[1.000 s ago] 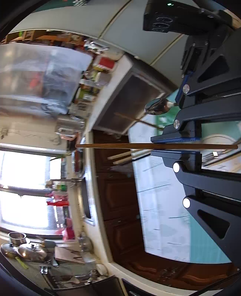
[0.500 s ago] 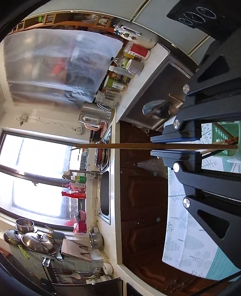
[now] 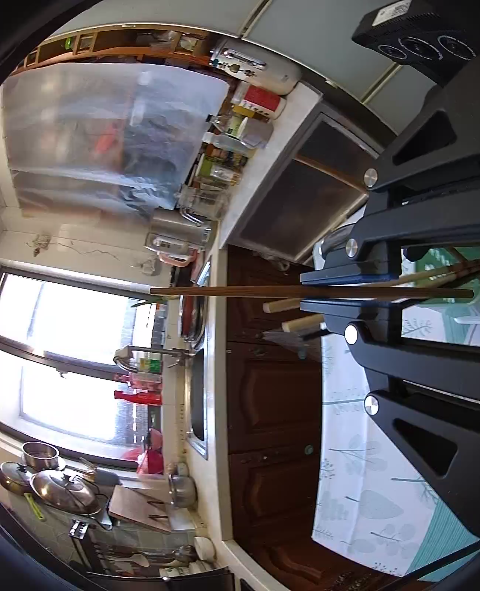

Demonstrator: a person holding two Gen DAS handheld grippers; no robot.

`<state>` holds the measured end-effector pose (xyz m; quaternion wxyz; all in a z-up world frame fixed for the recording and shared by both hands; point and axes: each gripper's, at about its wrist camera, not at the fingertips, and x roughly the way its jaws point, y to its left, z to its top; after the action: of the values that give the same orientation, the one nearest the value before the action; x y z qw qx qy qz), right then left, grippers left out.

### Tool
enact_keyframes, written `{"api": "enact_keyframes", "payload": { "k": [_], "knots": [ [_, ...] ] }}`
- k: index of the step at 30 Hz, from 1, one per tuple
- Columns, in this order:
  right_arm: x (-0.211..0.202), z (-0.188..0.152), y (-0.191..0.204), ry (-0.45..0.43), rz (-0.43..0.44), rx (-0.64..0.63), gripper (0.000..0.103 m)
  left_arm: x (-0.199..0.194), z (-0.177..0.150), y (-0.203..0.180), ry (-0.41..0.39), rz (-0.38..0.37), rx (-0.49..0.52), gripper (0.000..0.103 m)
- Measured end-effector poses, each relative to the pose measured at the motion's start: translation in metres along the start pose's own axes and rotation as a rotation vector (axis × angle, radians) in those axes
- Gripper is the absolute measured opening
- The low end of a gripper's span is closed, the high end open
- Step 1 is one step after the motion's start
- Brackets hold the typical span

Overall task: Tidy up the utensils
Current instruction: 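Carry the brown chopstick with the left tool while the right tool carries a silver spoon into the green holder, then open both tools to release the utensils and withdraw from the holder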

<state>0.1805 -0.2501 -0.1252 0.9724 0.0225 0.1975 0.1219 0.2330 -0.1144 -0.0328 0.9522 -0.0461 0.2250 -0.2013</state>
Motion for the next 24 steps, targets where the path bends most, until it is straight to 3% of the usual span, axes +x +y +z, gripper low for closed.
{"api": "enact_keyframes", "payload": {
  "k": [7,19,21,24],
  "knots": [
    [0.002,-0.03,-0.001,0.062,0.019,0.0,0.009,-0.003,-0.027,0.012,0.106,-0.04,-0.069,0.005],
    [-0.012,-0.03,0.0,0.116,0.041,0.003,0.009,-0.005,-0.047,0.019,0.231,-0.081,-0.082,0.005],
    [-0.016,-0.027,0.001,0.123,0.047,0.016,0.009,-0.004,-0.05,0.019,0.27,-0.095,-0.086,0.008],
    [-0.019,-0.02,0.002,0.149,0.051,0.026,0.009,-0.005,-0.053,0.018,0.318,-0.116,-0.097,0.028]
  ]
}}
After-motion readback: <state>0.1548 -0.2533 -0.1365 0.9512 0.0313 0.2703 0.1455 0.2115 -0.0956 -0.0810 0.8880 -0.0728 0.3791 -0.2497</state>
